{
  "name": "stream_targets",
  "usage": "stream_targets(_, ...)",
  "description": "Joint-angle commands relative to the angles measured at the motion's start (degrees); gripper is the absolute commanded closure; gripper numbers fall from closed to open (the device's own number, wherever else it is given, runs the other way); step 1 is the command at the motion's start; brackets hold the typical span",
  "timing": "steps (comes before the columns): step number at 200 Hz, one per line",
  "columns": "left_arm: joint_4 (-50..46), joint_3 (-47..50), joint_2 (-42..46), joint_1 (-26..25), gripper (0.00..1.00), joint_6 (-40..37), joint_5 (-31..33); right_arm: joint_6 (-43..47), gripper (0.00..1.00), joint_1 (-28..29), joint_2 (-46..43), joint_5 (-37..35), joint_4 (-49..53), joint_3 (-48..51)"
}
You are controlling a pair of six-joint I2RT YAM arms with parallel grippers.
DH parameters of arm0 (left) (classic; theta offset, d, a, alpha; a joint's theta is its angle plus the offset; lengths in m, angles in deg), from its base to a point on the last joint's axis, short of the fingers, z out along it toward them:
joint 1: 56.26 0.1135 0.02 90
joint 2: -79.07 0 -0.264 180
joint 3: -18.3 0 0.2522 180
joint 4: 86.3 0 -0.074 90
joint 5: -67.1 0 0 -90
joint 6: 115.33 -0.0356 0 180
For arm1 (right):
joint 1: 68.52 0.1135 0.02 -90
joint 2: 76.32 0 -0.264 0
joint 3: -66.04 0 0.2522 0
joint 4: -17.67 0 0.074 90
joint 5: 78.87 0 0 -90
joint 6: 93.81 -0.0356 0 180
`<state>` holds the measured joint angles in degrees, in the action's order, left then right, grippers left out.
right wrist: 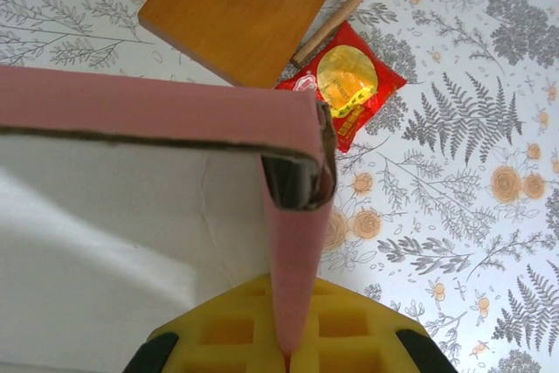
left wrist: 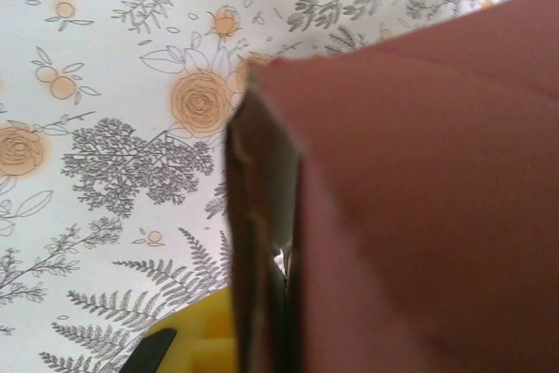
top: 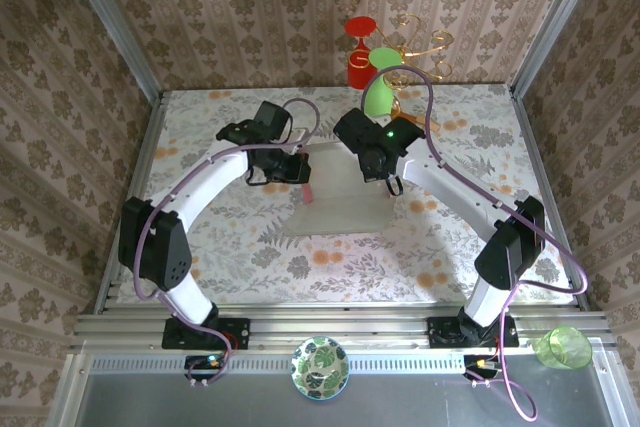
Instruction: Fold the paper box
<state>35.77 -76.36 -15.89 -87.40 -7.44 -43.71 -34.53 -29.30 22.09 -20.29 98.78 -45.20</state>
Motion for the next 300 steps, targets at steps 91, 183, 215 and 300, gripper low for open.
stream_targets(91,3.41,3.53,0.19,-4.58,1.0,5.05,23.57,-4.57,1.0,2.64,3.34,-2.98,4.14,1.2)
stream_targets(183,-0.44,3.61,-3.05,-11.47,1.0,9.75,40.91,-9.62,1.0,5.05,6.13,-4.63,3.31,1.36)
stream_targets(215,0.94,4.88,-3.22,-11.99,1.0,10.56,42.33,-9.28,1.0,5.07,6.35,-3.01,2.24,2.25)
stream_targets(300,22.75,19.38,-0.43,-5.65,0.8,13.44,21.77,-5.7,1.0,4.76,5.88,1.58,-7.59,8.27)
